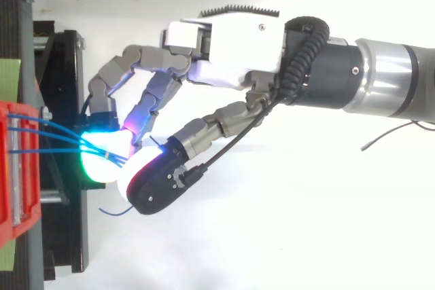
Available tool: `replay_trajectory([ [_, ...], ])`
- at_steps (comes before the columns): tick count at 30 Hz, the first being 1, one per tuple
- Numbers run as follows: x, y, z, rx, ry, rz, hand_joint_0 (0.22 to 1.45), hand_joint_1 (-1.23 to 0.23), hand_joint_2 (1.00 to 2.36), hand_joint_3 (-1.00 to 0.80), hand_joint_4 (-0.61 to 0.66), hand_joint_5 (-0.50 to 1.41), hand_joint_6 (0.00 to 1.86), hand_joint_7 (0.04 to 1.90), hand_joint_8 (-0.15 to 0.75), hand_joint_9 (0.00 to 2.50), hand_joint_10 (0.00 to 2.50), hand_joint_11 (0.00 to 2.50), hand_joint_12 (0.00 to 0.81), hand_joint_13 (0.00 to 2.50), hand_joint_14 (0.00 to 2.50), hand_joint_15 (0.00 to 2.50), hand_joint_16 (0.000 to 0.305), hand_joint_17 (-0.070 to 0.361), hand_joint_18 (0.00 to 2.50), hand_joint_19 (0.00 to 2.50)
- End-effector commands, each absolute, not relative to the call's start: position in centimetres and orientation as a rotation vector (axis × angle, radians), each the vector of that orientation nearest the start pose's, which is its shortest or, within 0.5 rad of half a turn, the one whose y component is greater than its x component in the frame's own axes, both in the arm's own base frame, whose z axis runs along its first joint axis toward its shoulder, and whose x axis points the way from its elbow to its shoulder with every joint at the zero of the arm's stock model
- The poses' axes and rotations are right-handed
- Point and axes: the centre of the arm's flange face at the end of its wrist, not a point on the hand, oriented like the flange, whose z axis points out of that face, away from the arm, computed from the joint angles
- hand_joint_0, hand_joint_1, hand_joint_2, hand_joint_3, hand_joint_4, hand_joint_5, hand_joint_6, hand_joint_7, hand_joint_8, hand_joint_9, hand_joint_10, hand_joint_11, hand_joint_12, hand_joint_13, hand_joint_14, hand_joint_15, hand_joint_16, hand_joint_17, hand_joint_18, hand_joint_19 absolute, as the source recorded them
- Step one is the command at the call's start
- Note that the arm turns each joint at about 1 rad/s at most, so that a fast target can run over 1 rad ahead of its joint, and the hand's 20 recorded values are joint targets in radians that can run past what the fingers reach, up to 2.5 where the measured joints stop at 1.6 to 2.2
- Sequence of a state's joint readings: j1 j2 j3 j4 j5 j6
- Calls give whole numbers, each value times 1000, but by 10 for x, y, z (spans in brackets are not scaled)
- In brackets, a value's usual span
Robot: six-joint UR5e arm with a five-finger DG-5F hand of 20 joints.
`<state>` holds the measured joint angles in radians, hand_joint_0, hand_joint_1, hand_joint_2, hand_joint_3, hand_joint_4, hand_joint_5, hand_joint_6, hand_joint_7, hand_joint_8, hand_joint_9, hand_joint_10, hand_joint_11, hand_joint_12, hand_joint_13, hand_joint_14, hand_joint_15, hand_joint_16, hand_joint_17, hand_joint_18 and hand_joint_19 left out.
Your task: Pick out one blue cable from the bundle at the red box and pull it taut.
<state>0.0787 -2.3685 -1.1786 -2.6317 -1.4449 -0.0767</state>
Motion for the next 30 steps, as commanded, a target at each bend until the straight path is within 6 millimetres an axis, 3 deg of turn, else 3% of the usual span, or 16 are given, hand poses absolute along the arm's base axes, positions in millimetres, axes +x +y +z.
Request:
replay_trajectory([
  [1, 782, -85, 216, 1110, 1128, 1170, 660, -818, 1000, -500, -63, -142, 952, 914, 287, 1123, 21, 624, 321, 1008, 21, 525, 42, 95, 850, 622],
  [11, 782, -84, 216, 1110, 1127, 1170, 545, -701, 1000, -500, 26, -123, 924, 830, 297, 1161, 22, 613, 339, 1033, 19, 529, 44, 100, 866, 630],
  [19, 782, -85, 216, 1113, 1124, 1167, 556, -599, 1000, -500, 32, -114, 893, 873, 302, 1183, 22, 608, 339, 1046, 20, 526, 44, 100, 871, 649],
  [30, 782, -85, 216, 1111, 1126, 1169, 622, -761, 1017, -303, -2, -108, 906, 992, 304, 1182, 24, 620, 336, 1047, 19, 539, 43, 96, 870, 643],
])
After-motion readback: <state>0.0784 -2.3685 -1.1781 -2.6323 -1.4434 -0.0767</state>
